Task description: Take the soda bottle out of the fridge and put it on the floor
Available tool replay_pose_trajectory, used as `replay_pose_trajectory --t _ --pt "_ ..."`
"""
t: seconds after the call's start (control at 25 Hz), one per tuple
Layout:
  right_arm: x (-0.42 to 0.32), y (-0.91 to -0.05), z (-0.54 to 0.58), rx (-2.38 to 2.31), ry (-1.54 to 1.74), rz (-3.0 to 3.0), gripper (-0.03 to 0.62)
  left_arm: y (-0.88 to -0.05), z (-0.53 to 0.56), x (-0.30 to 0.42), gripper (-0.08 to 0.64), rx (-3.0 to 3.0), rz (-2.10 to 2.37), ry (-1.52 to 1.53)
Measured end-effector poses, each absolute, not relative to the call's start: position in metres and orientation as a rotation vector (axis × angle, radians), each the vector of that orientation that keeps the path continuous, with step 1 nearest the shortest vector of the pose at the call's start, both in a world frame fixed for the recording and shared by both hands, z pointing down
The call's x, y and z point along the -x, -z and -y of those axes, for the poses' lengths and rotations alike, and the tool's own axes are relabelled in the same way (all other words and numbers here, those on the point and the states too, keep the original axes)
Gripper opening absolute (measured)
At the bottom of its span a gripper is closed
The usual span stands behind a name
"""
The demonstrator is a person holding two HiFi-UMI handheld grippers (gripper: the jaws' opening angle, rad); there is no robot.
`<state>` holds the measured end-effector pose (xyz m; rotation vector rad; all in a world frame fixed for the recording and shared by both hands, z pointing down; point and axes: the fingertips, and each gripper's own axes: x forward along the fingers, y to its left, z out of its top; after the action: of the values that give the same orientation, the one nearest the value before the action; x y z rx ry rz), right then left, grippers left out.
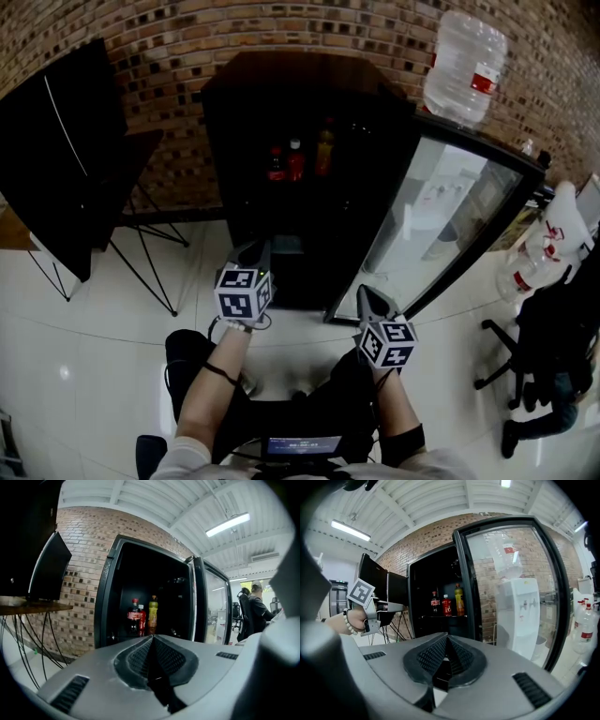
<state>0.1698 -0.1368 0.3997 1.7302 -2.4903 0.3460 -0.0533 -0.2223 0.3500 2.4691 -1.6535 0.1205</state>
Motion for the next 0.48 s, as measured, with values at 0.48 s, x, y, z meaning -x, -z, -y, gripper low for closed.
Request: replay_pose_trajectory --t 0.48 --pt "-0.182 -0.394 0.141 -1.762 -0.363 2.500 0.014 -0.297 0.333 0.028 0.122 -2.505 1.711 -0.165"
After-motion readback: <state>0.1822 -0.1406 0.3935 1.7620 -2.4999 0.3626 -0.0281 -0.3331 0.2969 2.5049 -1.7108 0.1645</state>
